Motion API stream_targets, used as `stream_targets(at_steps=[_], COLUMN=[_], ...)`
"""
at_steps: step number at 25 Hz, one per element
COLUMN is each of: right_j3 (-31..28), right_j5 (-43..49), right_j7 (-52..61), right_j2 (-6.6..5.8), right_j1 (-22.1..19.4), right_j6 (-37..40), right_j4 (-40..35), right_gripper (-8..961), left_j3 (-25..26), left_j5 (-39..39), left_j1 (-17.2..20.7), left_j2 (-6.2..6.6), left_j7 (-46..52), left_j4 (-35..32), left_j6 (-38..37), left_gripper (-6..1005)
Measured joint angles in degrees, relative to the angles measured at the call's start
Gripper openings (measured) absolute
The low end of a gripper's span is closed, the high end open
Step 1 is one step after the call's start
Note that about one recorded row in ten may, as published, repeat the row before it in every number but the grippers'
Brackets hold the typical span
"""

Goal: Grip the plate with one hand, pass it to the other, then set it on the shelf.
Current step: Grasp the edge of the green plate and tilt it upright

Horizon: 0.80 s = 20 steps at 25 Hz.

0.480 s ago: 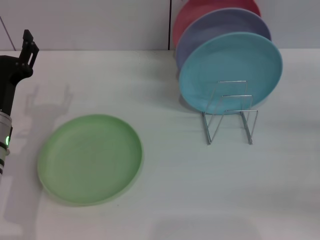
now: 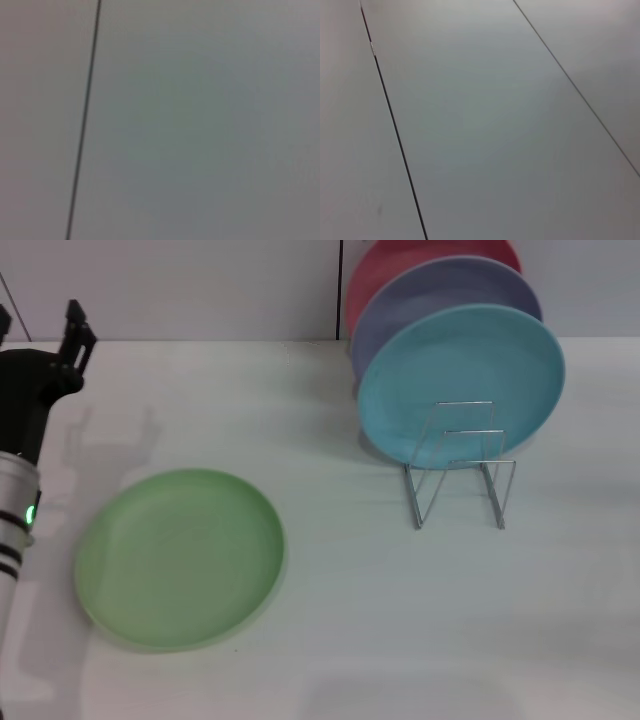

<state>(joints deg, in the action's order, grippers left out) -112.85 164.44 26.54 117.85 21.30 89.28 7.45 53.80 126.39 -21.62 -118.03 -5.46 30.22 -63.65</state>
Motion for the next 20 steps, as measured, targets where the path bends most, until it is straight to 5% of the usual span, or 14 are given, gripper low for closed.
stream_targets(at_steps=[4, 5, 9, 10, 11, 15, 20], right_j3=[0.0, 0.0, 0.0, 0.0, 0.0, -0.3, -0.4], right_j5=[0.0, 0.0, 0.0, 0.0, 0.0, -0.1, -0.3], right_j7=[0.0, 0.0, 0.0, 0.0, 0.0, 0.0, 0.0], right_j2=[0.0, 0.0, -0.05, -0.13, -0.13, -0.28, -0.54], right_j1=[0.2, 0.2, 0.4, 0.6, 0.6, 0.8, 0.8], right_j6=[-0.1, -0.5, -1.5, -2.0, -2.0, -2.3, -2.9], right_j4=[-0.1, -0.1, 0.0, 0.1, 0.1, 0.2, 0.9], right_gripper=[640, 640, 639, 639, 639, 639, 639], left_j3=[3.8, 8.3, 14.4, 18.5, 18.5, 30.1, 39.7], left_j5=[2.2, 2.9, 3.2, 3.2, 3.2, 3.2, 2.9], left_j1=[-0.2, 0.3, 1.0, 1.5, 1.5, 2.0, 1.3], left_j2=[0.11, 0.11, 0.09, 0.04, 0.04, -0.05, -0.16], left_j7=[-3.6, -8.2, -14.6, -17.0, -17.0, -18.1, -17.5], left_j4=[4.8, 10.4, 19.0, 24.7, 24.7, 37.5, 42.4], left_j6=[9.3, 18.8, 33.0, 42.9, 42.9, 67.8, 85.2], left_gripper=[815, 815, 815, 815, 815, 814, 814])
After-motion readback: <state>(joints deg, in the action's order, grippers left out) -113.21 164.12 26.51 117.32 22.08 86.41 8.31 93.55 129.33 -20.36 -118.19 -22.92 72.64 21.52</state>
